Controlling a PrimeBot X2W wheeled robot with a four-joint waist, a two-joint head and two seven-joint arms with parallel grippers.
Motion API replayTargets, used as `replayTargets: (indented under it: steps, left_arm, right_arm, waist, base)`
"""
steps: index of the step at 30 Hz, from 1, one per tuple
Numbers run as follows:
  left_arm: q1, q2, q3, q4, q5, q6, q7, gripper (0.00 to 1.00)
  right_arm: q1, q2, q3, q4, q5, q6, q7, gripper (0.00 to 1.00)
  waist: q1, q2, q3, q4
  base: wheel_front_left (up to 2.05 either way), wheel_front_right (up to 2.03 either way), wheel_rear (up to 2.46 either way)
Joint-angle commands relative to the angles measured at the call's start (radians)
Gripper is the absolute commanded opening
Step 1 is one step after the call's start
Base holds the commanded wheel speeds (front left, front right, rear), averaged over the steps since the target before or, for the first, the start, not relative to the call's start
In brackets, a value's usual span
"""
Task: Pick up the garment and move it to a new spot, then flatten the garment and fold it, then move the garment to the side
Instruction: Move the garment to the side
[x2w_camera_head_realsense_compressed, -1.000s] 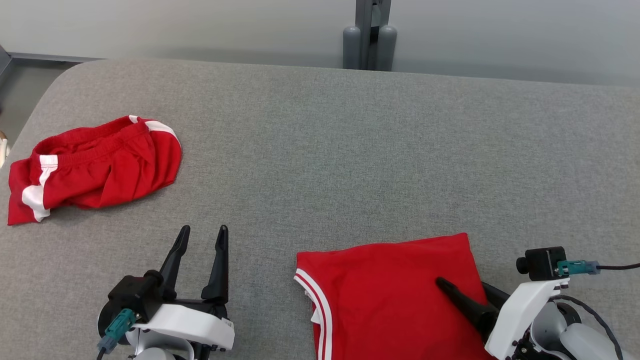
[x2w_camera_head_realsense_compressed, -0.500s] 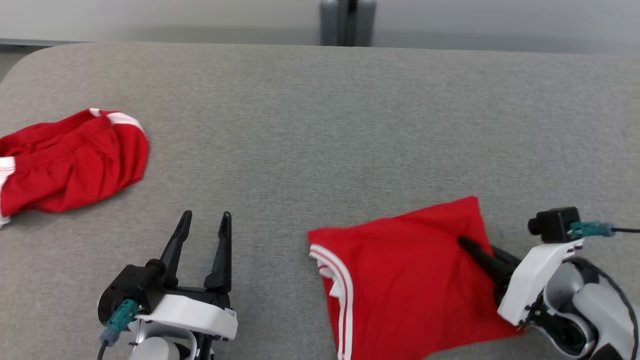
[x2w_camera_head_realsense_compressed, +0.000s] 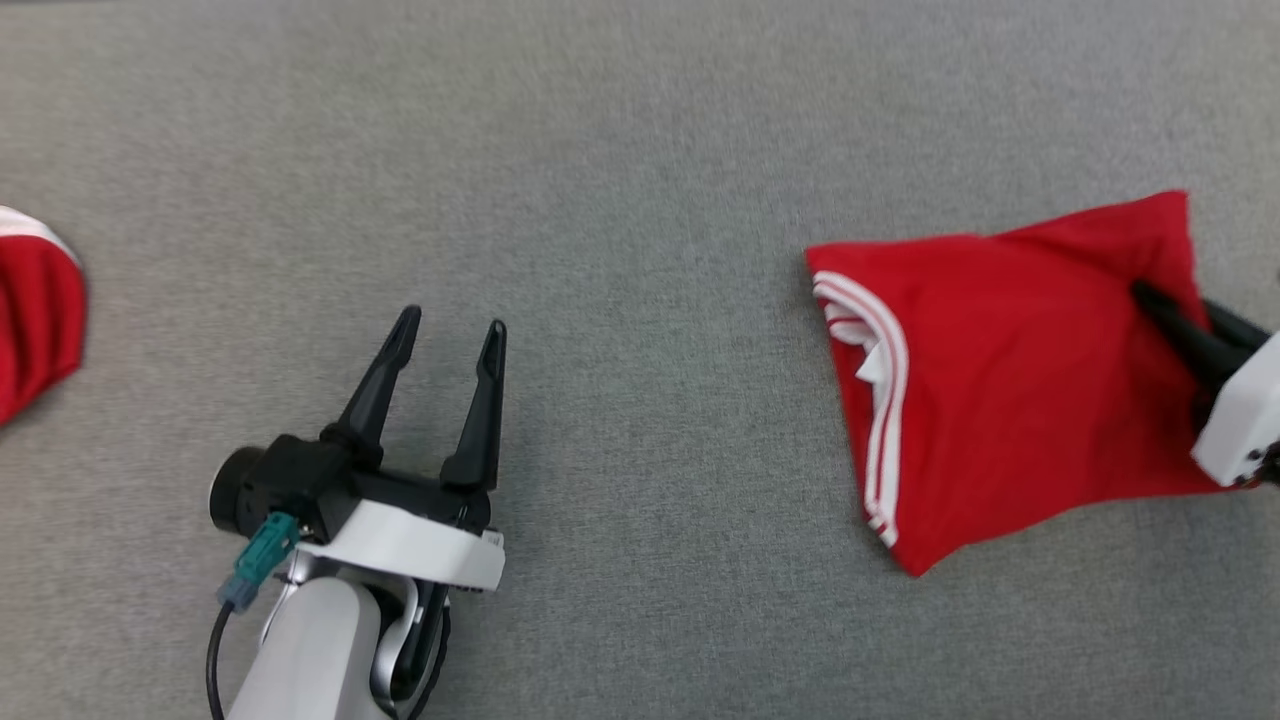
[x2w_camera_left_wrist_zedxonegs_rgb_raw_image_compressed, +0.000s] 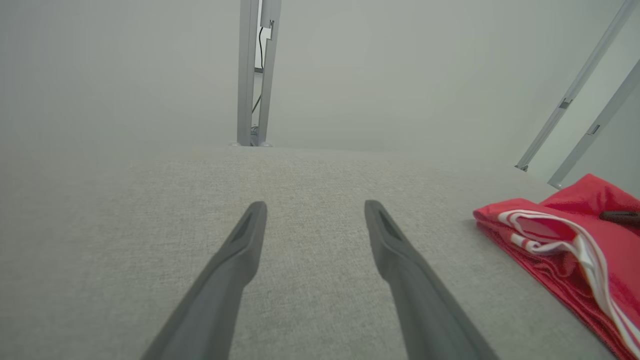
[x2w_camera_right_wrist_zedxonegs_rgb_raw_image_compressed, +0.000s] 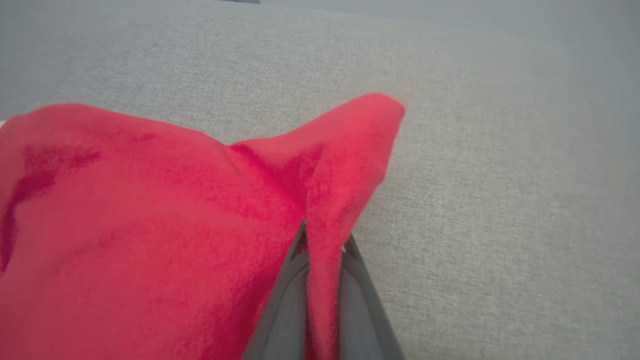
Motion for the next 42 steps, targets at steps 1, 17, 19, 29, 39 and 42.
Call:
replayTargets:
  steps: [1,17,19,29,39,42]
  left_arm:
    - [-0.032,0.005,0.001,-0.005,-0.005,0.002,-0.004,1.00]
    - [-0.112,0.006,-0.036,0.010,-0.005,-0.002,0.002,1.00]
    - [-0.109,0.008,-0.033,0.010,-0.005,0.000,0.003,1.00]
    - [-0.110,0.016,-0.027,0.014,-0.006,0.004,0.004,1.00]
    - [-0.091,0.006,-0.035,0.008,-0.024,0.011,0.001,1.00]
    - [-0.086,0.006,-0.037,0.004,-0.033,0.011,-0.001,1.00]
  right_arm:
    - [-0.026,-0.023,0.007,0.004,-0.004,0.000,-0.022,0.00]
    - [-0.205,-0.168,-0.038,0.358,-0.190,0.000,-0.192,0.00]
    - [-0.229,-0.156,-0.046,0.416,-0.238,0.000,-0.200,0.00]
    - [-0.297,-0.059,-0.080,0.622,-0.363,0.000,-0.211,1.00]
    - [-0.326,-0.010,-0.093,0.651,-0.424,0.000,-0.225,1.00]
    - [-0.337,-0.010,-0.103,0.632,-0.453,0.000,-0.226,1.00]
  waist:
    - [0.0000,0.0000,0.080,-0.046]
    - [0.0000,0.0000,0.216,-0.033]
    - [0.0000,0.0000,0.220,-0.027]
    - [0.0000,0.0000,0.226,-0.010]
    - [0.0000,0.0000,0.149,-0.008]
    - [0.0000,0.0000,0.111,-0.006]
  base:
    - [0.00,0.00,0.00]
    - [0.00,0.00,0.00]
    - [0.00,0.00,0.00]
    - [0.00,0.00,0.00]
    - [0.00,0.00,0.00]
    - [0.00,0.00,0.00]
